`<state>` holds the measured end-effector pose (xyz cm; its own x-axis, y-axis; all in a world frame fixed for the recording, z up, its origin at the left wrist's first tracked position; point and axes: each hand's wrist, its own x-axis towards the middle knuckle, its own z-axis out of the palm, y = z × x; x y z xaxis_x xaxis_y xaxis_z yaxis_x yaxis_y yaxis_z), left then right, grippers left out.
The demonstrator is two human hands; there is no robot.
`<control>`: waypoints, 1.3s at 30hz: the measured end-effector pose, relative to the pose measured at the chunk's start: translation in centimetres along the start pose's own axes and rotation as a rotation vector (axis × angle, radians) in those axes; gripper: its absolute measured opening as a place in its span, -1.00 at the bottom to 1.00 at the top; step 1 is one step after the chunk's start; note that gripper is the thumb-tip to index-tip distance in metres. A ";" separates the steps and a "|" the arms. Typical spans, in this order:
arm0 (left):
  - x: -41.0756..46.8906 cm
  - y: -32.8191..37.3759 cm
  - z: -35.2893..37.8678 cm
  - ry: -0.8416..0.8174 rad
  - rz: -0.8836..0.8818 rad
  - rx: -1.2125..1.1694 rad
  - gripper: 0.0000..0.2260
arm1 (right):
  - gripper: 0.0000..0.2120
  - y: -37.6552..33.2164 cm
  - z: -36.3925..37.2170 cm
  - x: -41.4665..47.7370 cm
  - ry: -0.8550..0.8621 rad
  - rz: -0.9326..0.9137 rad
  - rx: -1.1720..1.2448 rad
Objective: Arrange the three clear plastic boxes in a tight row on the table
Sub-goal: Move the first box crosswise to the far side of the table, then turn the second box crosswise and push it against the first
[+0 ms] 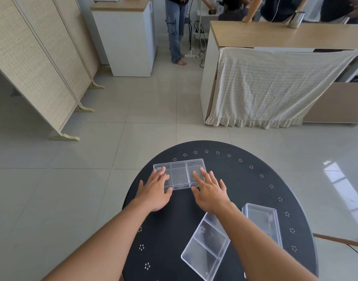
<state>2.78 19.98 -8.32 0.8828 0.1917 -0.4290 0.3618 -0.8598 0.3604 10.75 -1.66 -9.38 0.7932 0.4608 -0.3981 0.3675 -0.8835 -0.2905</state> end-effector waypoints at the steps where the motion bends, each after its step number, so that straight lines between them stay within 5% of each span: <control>1: 0.8 0.1 -0.3 0.000 0.000 -0.002 -0.50 | -0.39 0.1 -0.2 0.7 -0.003 0.004 0.006; 14: 4.1 1.3 -1.6 0.130 0.078 0.032 -0.42 | -0.30 1.2 -1.3 2.3 0.144 -0.035 0.130; 21: -5.5 4.8 2.2 0.195 0.296 -0.081 -0.53 | -0.38 4.5 -2.1 -4.0 0.115 -0.013 0.138; 30: -15.8 6.7 10.6 0.012 0.461 0.095 -0.51 | -0.43 7.4 1.2 -12.7 -0.072 -0.094 0.074; 39: -17.5 4.9 9.5 0.036 0.227 0.214 -0.46 | -0.39 4.4 3.3 -17.4 -0.116 -0.004 -0.093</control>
<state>-13.74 7.90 -6.85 0.9450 -0.0031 -0.3270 0.0866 -0.9619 0.2593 -3.05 -13.28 -6.58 0.7324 0.4659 -0.4966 0.4178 -0.8833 -0.2126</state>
